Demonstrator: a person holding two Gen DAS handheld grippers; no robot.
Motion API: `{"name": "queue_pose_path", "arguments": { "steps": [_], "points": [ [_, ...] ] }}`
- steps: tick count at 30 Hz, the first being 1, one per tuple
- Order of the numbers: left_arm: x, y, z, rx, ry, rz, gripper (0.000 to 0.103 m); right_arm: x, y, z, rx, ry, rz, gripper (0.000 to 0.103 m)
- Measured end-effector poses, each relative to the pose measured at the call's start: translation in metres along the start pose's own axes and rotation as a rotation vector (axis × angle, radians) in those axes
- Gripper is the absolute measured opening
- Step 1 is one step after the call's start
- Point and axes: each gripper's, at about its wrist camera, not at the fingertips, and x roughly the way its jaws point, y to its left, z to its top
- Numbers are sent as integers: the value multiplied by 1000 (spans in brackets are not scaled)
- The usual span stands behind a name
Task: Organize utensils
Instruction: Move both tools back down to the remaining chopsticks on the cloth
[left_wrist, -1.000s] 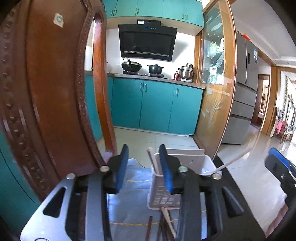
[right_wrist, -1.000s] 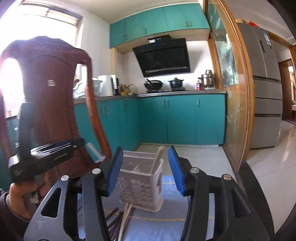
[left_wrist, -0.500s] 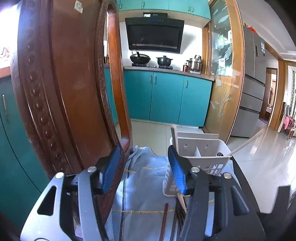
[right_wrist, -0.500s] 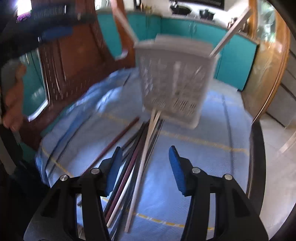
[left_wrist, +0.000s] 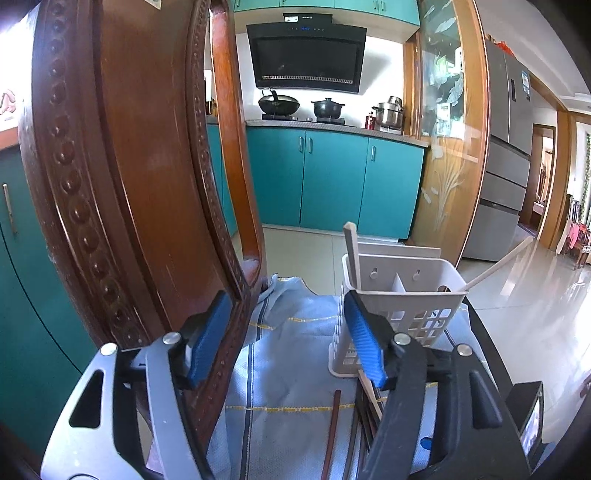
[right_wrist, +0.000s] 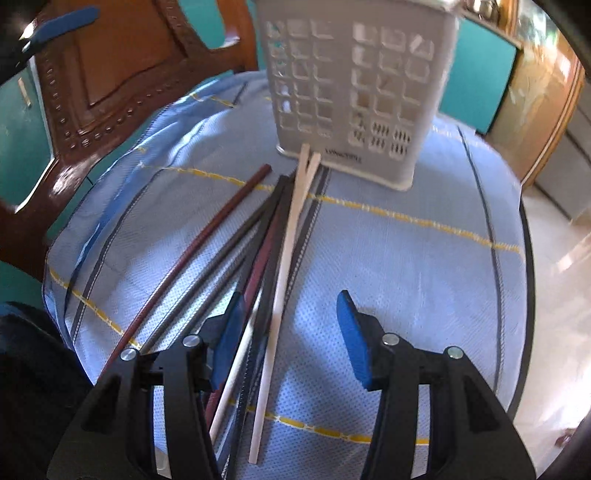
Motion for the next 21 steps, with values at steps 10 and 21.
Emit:
{"name": "queue_pose_path", "arguments": {
  "steps": [10,21],
  "points": [
    [4,-2,-4,12,27,11,67,-6,-8,-4,54,7,89,12],
    [11,-2,-15,25,78,13,69,-26,-45,-3,183,-13,158,12]
  ]
}}
